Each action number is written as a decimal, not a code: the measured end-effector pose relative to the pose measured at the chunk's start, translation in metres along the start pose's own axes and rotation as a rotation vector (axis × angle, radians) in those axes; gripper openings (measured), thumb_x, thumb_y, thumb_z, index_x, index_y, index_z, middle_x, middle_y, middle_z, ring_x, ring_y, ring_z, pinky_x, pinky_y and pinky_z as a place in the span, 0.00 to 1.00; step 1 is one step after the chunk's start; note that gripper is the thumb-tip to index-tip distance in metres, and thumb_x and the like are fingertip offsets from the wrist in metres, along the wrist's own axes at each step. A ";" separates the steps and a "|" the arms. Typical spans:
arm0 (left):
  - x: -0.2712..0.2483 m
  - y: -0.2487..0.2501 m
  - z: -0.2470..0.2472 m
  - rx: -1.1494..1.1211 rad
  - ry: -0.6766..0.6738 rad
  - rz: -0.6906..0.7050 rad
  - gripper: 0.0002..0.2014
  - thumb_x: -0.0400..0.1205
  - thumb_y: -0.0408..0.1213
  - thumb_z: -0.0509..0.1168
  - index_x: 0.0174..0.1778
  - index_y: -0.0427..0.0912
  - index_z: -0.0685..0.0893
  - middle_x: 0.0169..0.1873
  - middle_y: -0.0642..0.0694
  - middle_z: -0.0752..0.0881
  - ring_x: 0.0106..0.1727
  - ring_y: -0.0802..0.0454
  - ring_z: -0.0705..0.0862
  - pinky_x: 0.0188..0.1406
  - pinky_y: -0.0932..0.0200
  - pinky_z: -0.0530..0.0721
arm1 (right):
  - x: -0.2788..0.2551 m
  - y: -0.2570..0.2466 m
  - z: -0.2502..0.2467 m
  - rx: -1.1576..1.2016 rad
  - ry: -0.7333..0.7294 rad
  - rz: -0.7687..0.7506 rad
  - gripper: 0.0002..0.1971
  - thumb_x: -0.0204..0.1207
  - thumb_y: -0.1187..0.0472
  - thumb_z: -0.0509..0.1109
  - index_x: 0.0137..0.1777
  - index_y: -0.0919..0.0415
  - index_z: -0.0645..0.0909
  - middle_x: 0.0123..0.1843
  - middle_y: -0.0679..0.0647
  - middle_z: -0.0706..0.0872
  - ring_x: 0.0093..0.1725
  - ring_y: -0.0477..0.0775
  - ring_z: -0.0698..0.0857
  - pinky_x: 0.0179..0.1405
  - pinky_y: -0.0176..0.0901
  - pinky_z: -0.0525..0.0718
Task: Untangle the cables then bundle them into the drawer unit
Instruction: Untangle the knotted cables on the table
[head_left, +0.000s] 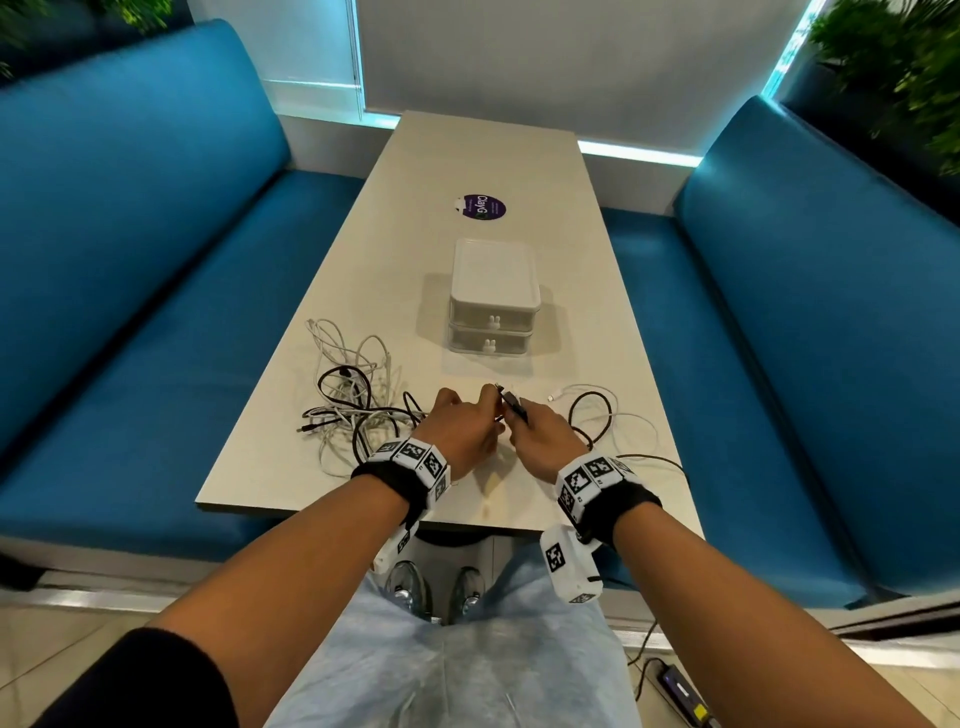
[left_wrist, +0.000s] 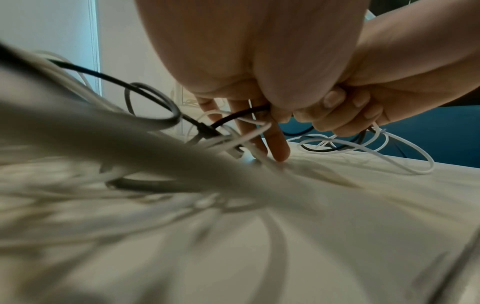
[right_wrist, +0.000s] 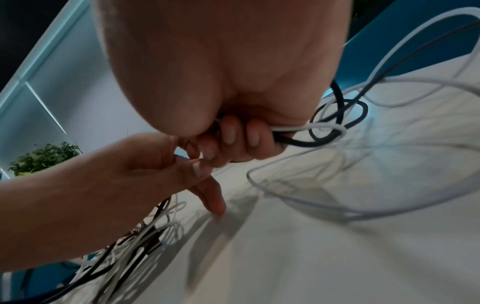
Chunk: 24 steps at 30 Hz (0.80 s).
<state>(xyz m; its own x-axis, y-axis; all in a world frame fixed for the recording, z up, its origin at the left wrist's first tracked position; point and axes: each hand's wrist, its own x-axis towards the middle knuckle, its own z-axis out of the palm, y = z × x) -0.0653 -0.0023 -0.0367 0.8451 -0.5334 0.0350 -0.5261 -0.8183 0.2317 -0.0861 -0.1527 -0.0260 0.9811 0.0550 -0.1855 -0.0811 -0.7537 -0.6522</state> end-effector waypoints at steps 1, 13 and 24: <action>-0.001 -0.001 0.000 -0.008 -0.004 0.003 0.10 0.84 0.37 0.57 0.58 0.40 0.64 0.33 0.44 0.89 0.32 0.41 0.81 0.66 0.45 0.67 | -0.001 0.000 0.001 -0.021 -0.031 0.003 0.14 0.87 0.55 0.55 0.60 0.59 0.81 0.49 0.58 0.86 0.50 0.62 0.84 0.54 0.52 0.81; -0.003 -0.024 0.004 0.067 -0.048 -0.020 0.11 0.89 0.42 0.54 0.54 0.52 0.83 0.46 0.49 0.87 0.59 0.47 0.77 0.68 0.49 0.61 | -0.015 0.042 -0.028 -0.682 0.081 0.016 0.17 0.87 0.52 0.55 0.73 0.55 0.68 0.53 0.63 0.86 0.50 0.67 0.87 0.38 0.51 0.78; -0.003 -0.019 0.000 0.339 -0.009 0.059 0.13 0.89 0.47 0.53 0.58 0.55 0.84 0.50 0.53 0.87 0.60 0.48 0.79 0.68 0.44 0.62 | -0.024 0.062 -0.056 -0.662 0.175 0.283 0.14 0.82 0.65 0.54 0.66 0.59 0.72 0.55 0.62 0.86 0.52 0.65 0.86 0.43 0.51 0.80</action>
<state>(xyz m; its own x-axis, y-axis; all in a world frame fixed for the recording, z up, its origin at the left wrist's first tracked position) -0.0574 0.0151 -0.0410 0.8120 -0.5828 0.0301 -0.5771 -0.8096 -0.1071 -0.1046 -0.2371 -0.0209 0.9566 -0.2633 -0.1248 -0.2663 -0.9639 -0.0072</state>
